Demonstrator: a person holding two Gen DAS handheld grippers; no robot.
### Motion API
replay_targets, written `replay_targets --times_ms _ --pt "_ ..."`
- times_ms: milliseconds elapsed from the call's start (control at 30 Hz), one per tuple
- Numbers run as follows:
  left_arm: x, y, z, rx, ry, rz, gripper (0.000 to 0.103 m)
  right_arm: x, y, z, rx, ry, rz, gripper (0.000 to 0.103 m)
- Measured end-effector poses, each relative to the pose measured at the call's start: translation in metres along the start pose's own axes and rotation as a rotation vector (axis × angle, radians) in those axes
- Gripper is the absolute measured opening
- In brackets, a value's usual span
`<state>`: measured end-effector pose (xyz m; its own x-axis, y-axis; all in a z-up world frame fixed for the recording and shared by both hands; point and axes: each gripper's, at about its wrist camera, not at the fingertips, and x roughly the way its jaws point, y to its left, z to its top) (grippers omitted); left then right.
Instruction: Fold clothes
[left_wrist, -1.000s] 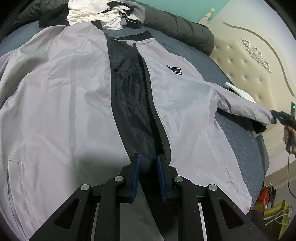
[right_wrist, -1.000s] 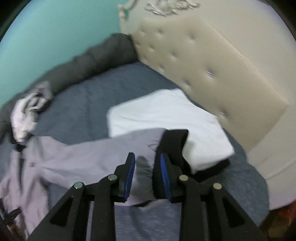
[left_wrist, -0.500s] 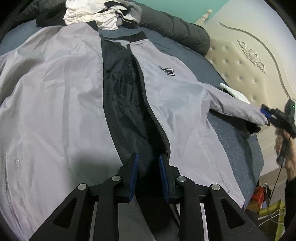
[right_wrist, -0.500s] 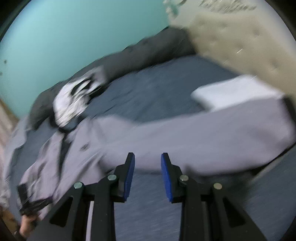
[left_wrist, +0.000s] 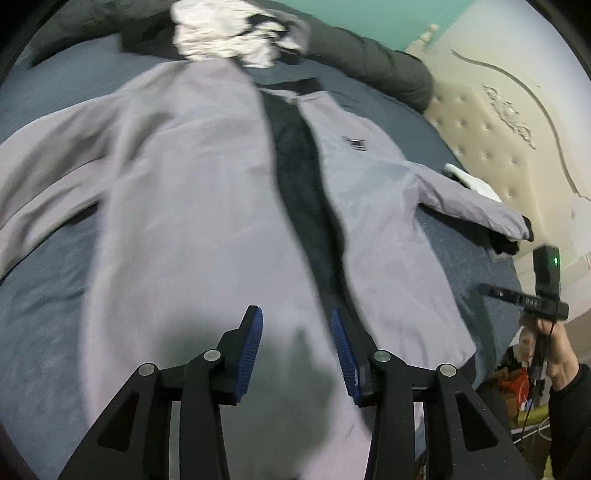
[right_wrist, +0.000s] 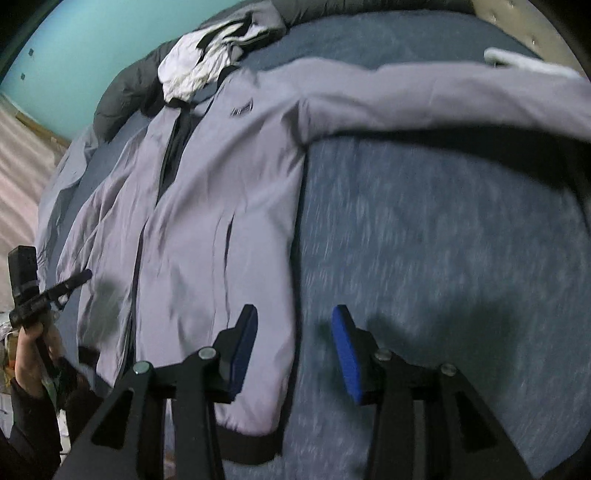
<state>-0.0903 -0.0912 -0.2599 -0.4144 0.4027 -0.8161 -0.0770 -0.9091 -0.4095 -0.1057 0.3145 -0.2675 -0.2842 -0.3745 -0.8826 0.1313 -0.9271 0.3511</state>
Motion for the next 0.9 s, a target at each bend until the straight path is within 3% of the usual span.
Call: replay_targets --times_ms 367,800,900 --pt "-0.043 0.064 -0.067 -0.095 0.078 0.133 0.05 0.01 0.002 -0.046 0.04 0.093 -0.025 0.049" --pt "-0.035 0.072 -0.108 -0.103 0.105 0.098 0.05 -0.008 0.026 -0.056 0.021 0.067 -0.011 0.05" --pt "-0.036 0.069 -0.11 -0.081 0.1 0.092 0.041 -0.012 0.027 -0.057 0.024 0.06 -0.009 0.05"
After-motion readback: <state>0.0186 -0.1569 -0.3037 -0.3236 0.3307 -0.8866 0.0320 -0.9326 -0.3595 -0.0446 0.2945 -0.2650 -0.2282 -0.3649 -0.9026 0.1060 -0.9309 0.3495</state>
